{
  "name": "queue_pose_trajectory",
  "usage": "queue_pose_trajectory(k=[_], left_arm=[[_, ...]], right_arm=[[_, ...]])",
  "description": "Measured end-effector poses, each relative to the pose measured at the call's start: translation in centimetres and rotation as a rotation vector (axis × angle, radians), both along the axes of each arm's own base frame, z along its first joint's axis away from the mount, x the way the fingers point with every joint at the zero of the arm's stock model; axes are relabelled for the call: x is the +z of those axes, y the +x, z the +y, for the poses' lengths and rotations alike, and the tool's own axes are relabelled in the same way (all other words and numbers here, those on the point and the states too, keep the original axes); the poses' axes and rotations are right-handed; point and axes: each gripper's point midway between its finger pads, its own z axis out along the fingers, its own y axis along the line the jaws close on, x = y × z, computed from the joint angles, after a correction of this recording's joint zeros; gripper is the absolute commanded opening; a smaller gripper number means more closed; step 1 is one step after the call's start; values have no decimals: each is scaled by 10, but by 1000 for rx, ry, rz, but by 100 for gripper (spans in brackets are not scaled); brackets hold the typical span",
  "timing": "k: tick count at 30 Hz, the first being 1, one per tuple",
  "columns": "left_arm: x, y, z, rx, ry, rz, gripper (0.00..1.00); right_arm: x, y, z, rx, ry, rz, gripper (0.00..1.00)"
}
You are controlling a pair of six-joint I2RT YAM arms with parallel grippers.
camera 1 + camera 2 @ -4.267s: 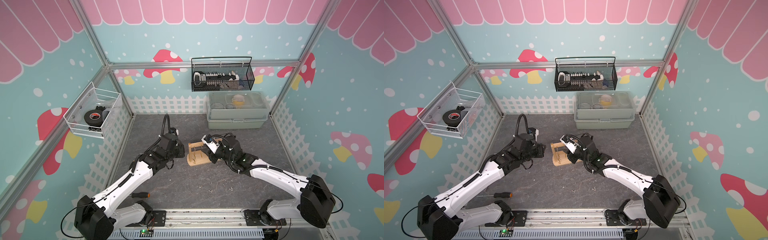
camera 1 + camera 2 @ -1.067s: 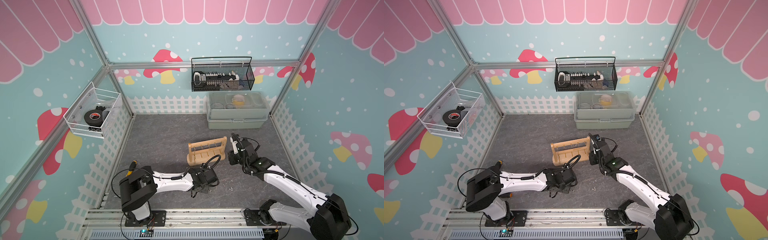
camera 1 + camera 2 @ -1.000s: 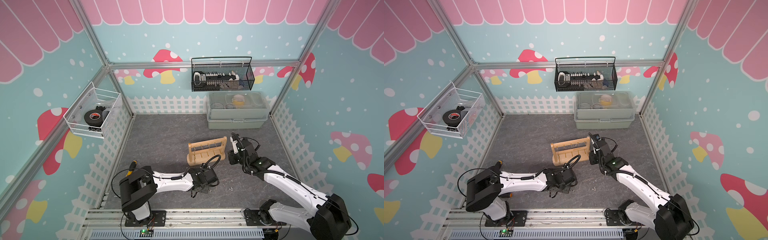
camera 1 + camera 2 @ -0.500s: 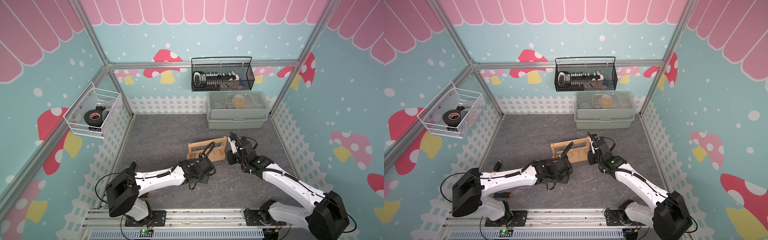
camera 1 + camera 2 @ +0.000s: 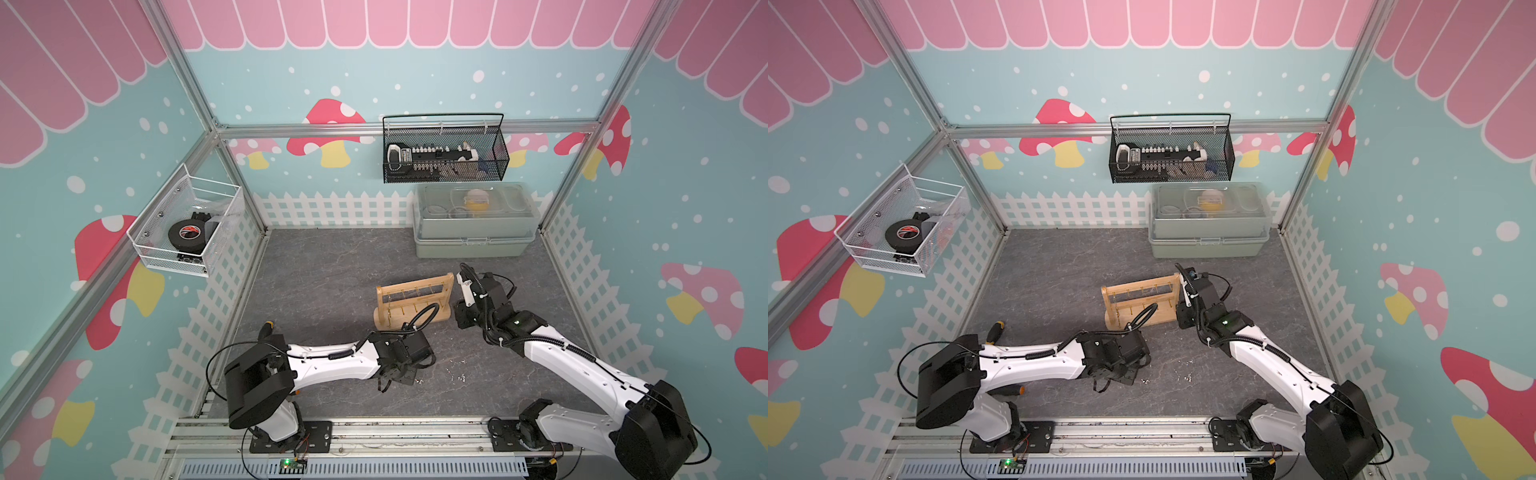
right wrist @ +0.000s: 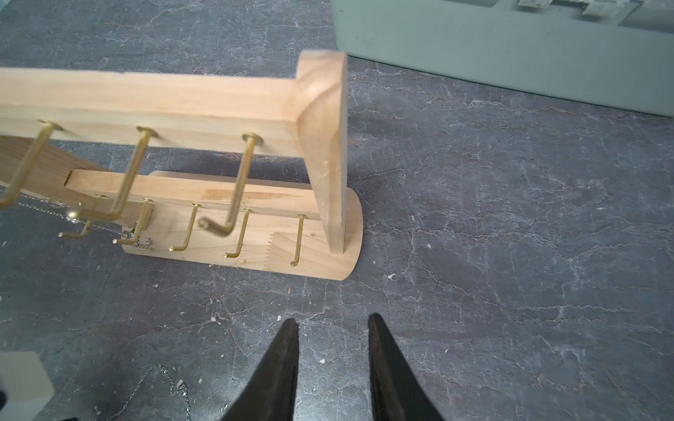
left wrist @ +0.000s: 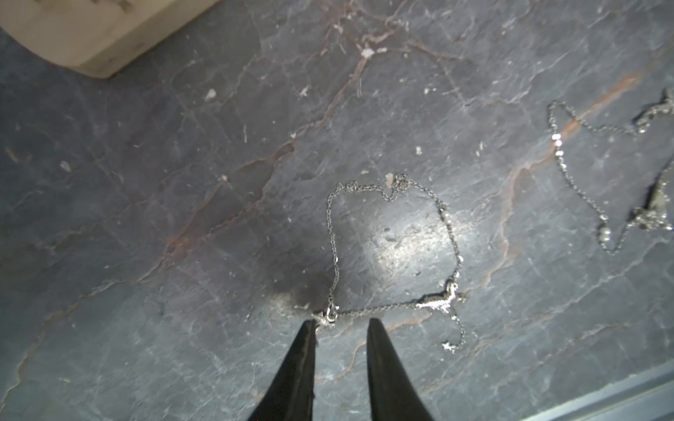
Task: Hang the necklace on the jewelry display stand
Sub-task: Pick up the necklace from the center of the board.
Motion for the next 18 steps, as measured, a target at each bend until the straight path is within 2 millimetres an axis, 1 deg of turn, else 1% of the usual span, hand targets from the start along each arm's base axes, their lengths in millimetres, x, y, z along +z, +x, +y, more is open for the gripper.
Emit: queue_pose_trajectory(k=[8, 12, 15, 18], left_arm=[[-20, -3, 4, 1, 52, 35, 26], [-20, -4, 4, 0, 50, 39, 25], [-23, -6, 4, -2, 55, 50, 21], [-25, -7, 2, -4, 51, 59, 20]], right_arm=[[-1, 0, 0, 0, -1, 2, 33], [-1, 1, 0, -2, 1, 3, 33], [-2, 2, 0, -3, 0, 4, 33], [-3, 2, 0, -4, -2, 6, 33]])
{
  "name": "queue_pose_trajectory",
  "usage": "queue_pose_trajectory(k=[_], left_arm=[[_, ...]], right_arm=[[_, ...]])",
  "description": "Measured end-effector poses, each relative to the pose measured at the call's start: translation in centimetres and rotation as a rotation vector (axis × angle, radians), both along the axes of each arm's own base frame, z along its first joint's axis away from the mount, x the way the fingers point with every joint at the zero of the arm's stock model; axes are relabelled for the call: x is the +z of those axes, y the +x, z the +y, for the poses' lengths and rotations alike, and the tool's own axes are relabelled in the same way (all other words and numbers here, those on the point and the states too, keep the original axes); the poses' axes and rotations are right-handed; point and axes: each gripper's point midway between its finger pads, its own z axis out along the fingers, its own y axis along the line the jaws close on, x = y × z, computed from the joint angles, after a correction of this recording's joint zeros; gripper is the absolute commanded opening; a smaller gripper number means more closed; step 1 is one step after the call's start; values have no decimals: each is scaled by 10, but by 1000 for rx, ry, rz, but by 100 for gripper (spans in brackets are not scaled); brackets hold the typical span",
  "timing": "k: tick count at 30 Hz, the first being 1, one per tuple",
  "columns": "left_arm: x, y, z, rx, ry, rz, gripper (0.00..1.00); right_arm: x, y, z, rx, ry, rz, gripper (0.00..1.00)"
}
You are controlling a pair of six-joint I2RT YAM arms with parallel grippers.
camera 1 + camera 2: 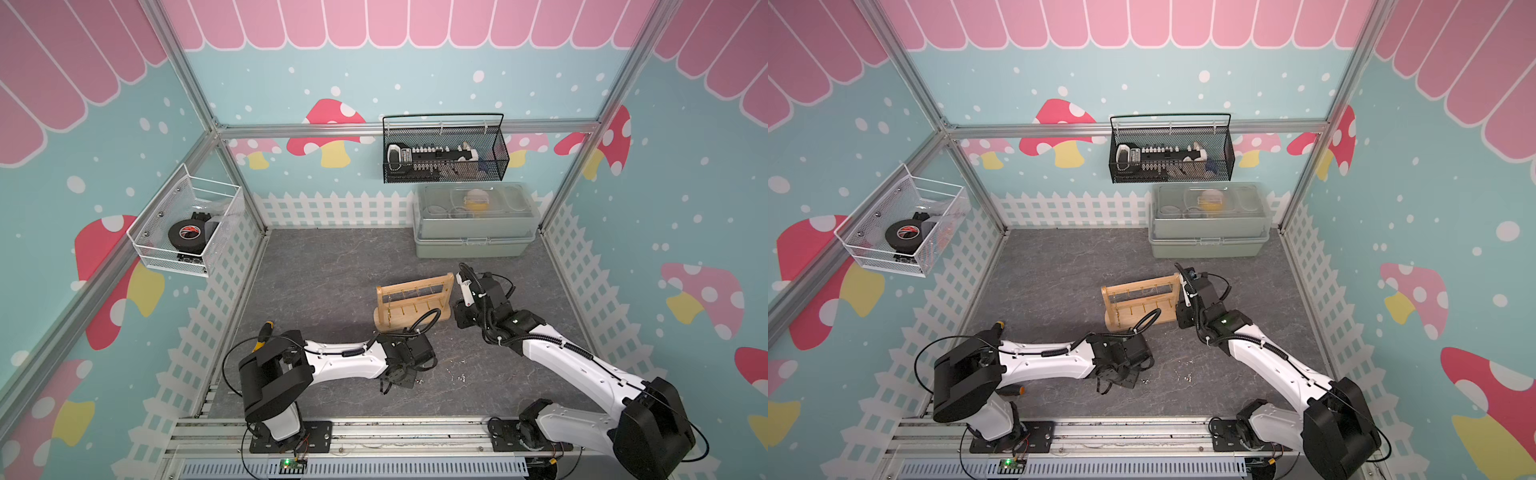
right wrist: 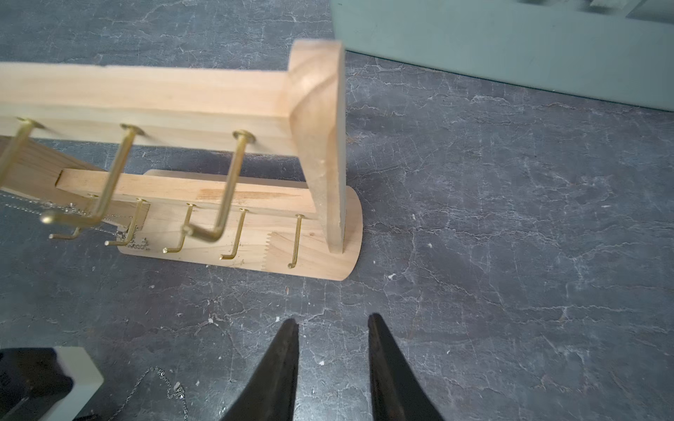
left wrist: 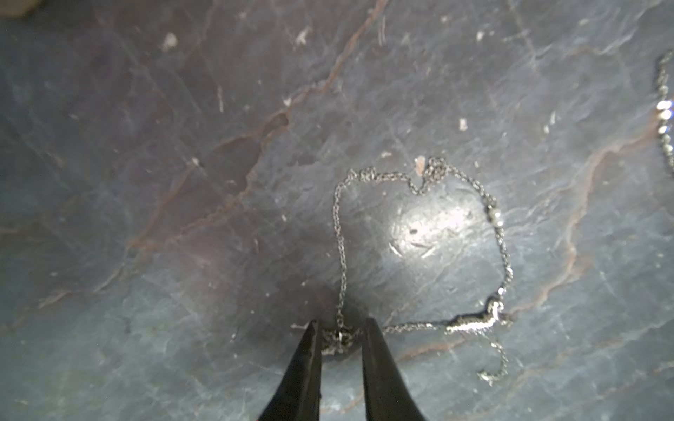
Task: Hang the necklace on the jewelry display stand
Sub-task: Pick up the necklace from the center of the board.
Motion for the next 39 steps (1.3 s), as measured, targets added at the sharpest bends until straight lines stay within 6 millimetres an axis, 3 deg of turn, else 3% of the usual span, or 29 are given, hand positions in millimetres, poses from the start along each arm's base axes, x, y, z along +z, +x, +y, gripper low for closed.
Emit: queue_pose_trajectory(k=[20, 26, 30, 39], left_arm=[[0, -1, -3, 1, -14, 9, 2], [10, 9, -3, 12, -22, -3, 1], [23, 19, -1, 28, -48, -21, 1], [73, 37, -3, 48, -153, -92, 1]], right_arm=[[-1, 1, 0, 2, 6, 5, 33], [-2, 0, 2, 14, 10, 13, 33], [-2, -1, 3, 19, 12, 15, 33], [-1, -4, 12, 79, 30, 14, 35]])
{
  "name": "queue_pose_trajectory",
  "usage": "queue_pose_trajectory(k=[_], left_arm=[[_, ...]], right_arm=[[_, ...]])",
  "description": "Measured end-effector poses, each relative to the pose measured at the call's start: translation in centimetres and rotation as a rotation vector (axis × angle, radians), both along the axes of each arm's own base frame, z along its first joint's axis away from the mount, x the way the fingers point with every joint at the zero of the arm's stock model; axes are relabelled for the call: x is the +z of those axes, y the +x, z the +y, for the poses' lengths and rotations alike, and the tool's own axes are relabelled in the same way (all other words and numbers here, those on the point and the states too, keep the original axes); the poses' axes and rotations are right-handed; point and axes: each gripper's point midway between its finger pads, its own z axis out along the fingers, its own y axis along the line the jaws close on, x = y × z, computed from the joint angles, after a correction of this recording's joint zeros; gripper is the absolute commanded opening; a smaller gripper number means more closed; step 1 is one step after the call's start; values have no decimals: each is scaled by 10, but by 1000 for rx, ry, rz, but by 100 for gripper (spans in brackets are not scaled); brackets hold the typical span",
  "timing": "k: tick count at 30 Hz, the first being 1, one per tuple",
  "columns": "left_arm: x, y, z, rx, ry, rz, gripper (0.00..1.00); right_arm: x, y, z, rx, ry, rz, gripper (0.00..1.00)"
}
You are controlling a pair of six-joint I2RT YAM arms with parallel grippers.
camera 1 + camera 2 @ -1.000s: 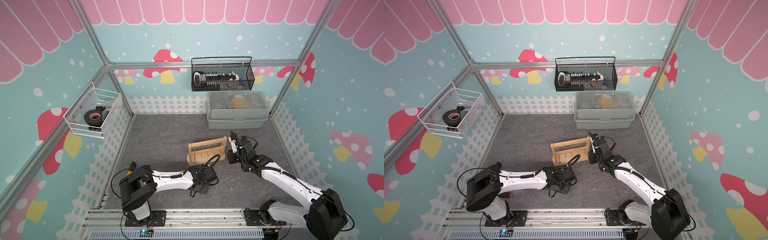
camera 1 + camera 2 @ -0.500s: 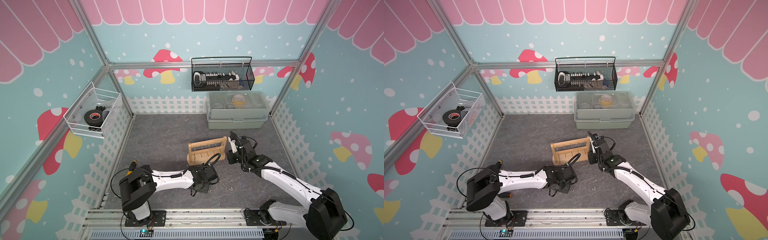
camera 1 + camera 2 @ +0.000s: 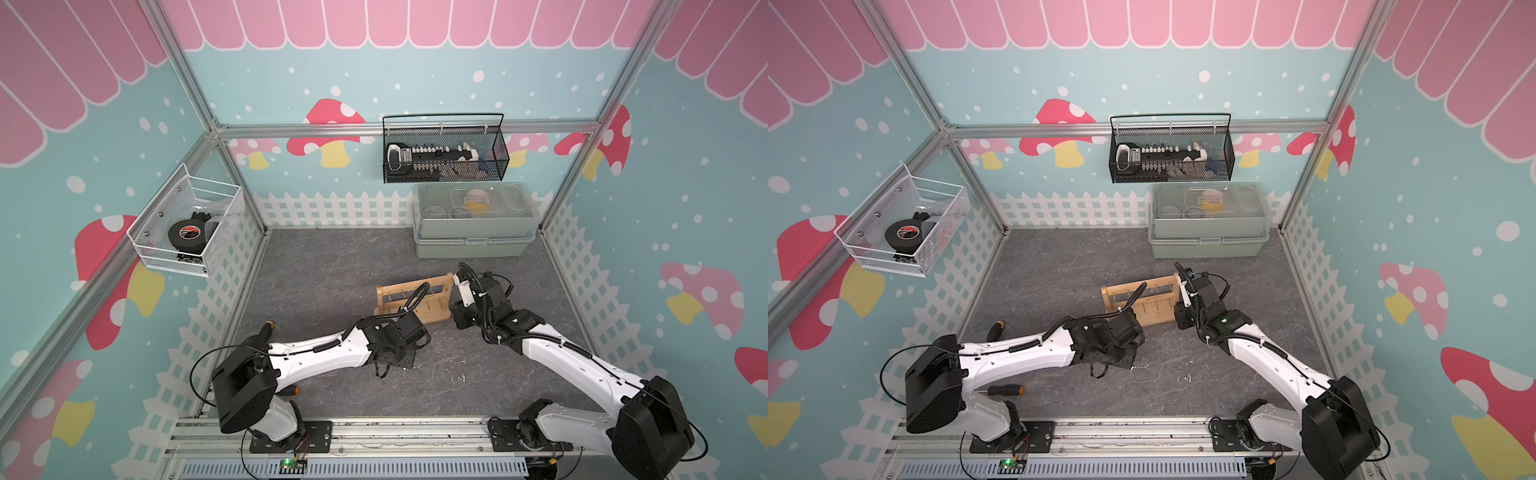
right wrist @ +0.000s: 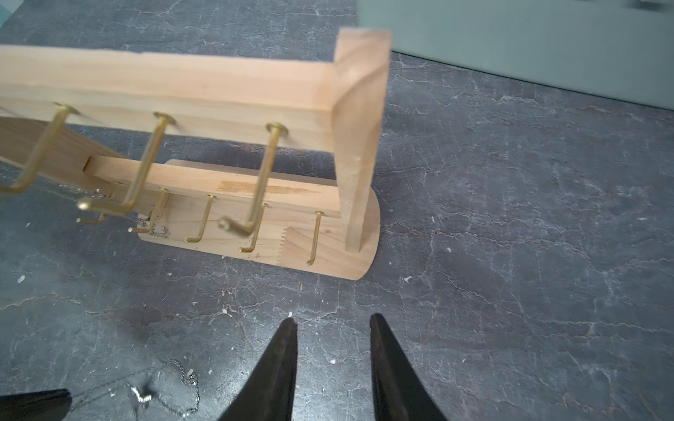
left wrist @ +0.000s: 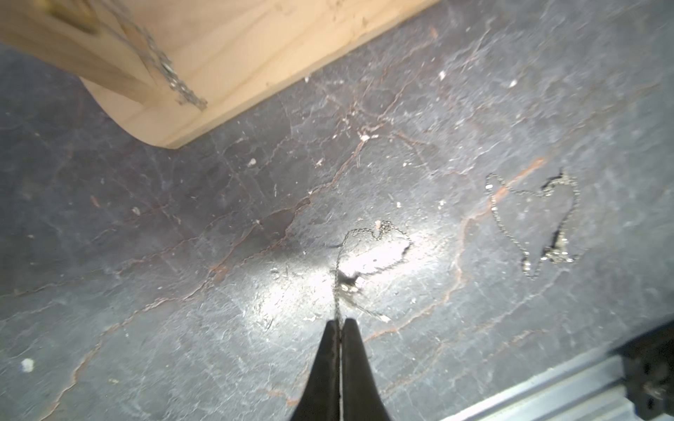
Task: Hang the necklace on the jewelry display stand
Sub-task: Pick up the necklace from the center of the board.
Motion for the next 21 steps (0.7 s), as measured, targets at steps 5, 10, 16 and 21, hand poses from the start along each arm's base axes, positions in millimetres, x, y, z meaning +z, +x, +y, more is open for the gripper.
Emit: queue_pose_trajectory(k=[5, 10, 16, 21], left_arm=[[34, 12, -1, 14, -62, -46, 1], [60, 24, 0, 18, -104, -89, 1], [73, 32, 8, 19, -108, -103, 1], [86, 37, 9, 8, -121, -119, 1]], right_arm=[[2, -8, 16, 109, 39, 10, 37], [5, -22, 39, 249, 118, 29, 38], [4, -38, 65, 391, 198, 61, 40], [6, -48, 88, 487, 264, 56, 40]])
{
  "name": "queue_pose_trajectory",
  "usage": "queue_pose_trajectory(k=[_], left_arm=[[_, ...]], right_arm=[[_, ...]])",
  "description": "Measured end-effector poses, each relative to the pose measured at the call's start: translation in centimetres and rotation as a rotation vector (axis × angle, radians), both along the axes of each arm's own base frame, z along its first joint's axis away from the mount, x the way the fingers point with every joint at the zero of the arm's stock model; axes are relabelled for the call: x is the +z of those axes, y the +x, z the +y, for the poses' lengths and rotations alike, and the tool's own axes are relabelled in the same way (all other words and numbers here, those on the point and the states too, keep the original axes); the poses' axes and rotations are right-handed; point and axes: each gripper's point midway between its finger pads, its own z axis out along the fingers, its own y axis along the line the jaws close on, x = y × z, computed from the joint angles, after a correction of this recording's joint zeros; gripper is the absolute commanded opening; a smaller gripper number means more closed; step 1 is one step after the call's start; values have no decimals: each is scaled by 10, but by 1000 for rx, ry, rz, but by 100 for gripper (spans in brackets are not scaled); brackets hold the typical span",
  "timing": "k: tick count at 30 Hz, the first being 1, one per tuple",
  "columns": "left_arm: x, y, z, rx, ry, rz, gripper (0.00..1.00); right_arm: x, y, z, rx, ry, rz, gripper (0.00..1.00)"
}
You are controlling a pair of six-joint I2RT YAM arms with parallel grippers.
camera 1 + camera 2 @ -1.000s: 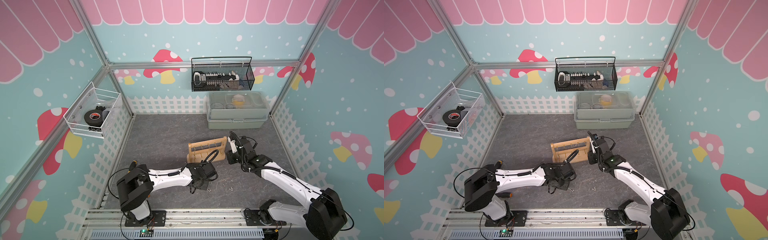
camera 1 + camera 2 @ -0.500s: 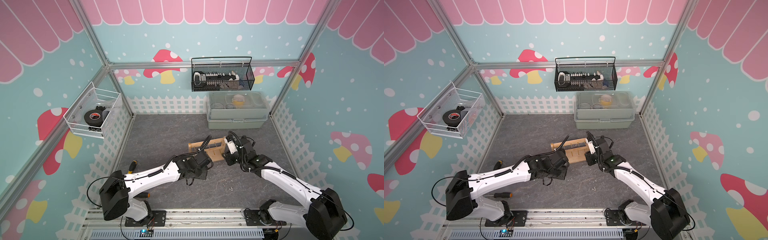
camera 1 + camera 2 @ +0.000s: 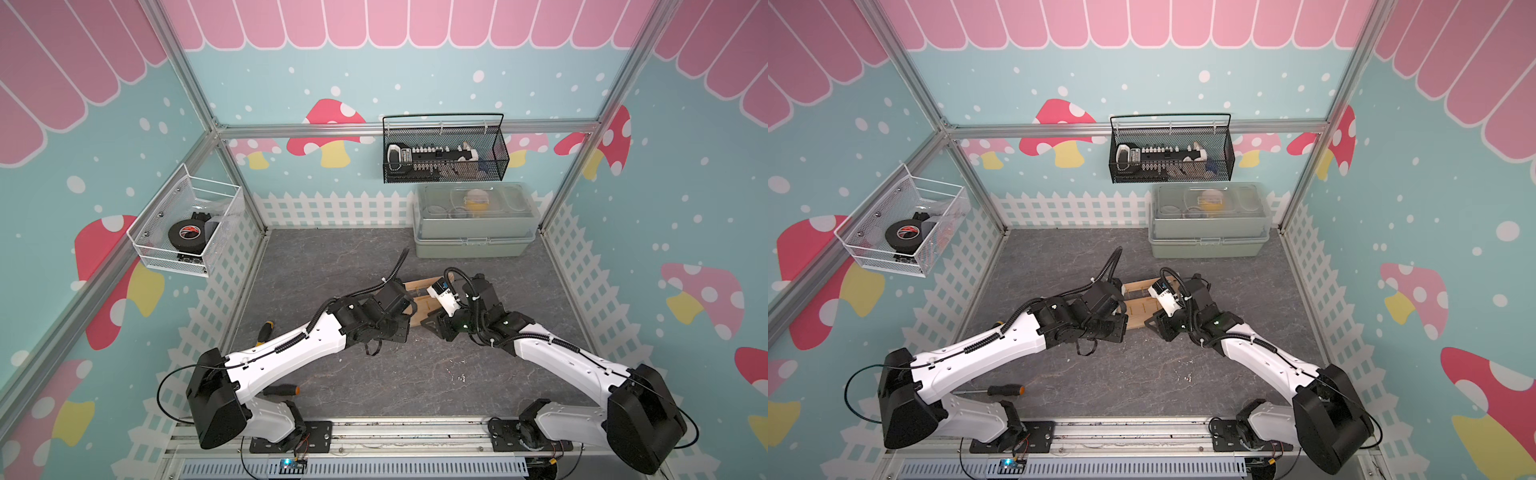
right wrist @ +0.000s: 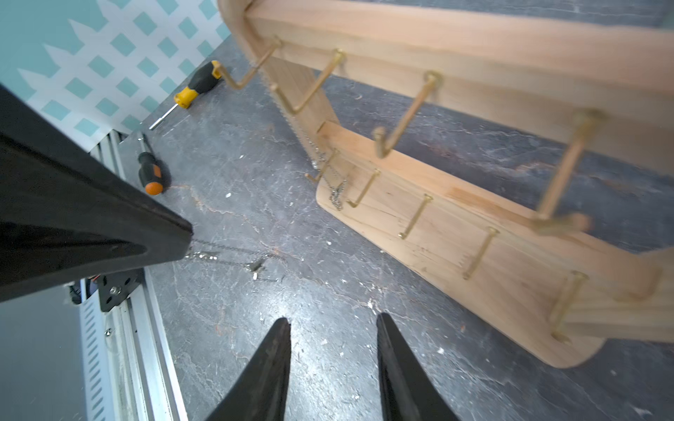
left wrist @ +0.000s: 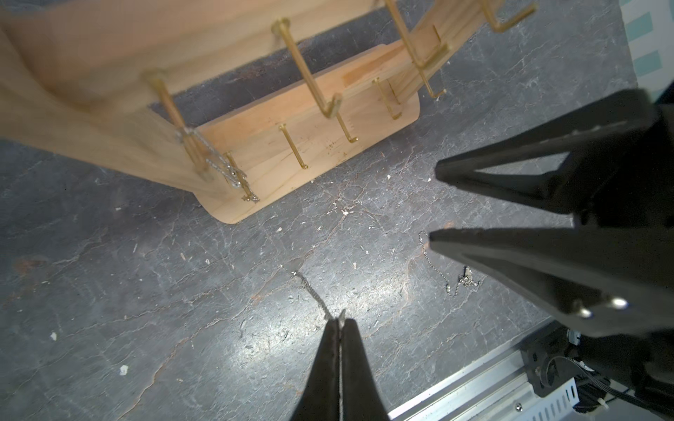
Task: Hang the necklace on the jewelry display stand
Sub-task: Pick up the necklace from the center of the board.
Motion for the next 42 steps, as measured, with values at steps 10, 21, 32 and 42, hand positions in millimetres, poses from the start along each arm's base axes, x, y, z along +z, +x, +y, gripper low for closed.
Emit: queue_pose_trajectory(k=[10, 21, 32, 42], left_arm=[[19, -4, -1, -43, -44, -11, 1], [42, -2, -6, -69, -96, -38, 1], [45, -5, -7, -89, -99, -35, 1], [53, -6, -5, -93, -114, -50, 1]], right_arm=[[20, -8, 31, 120, 123, -62, 40], [20, -19, 40, 188, 159, -55, 39], [21, -24, 43, 210, 164, -59, 39], [24, -22, 44, 214, 170, -81, 38]])
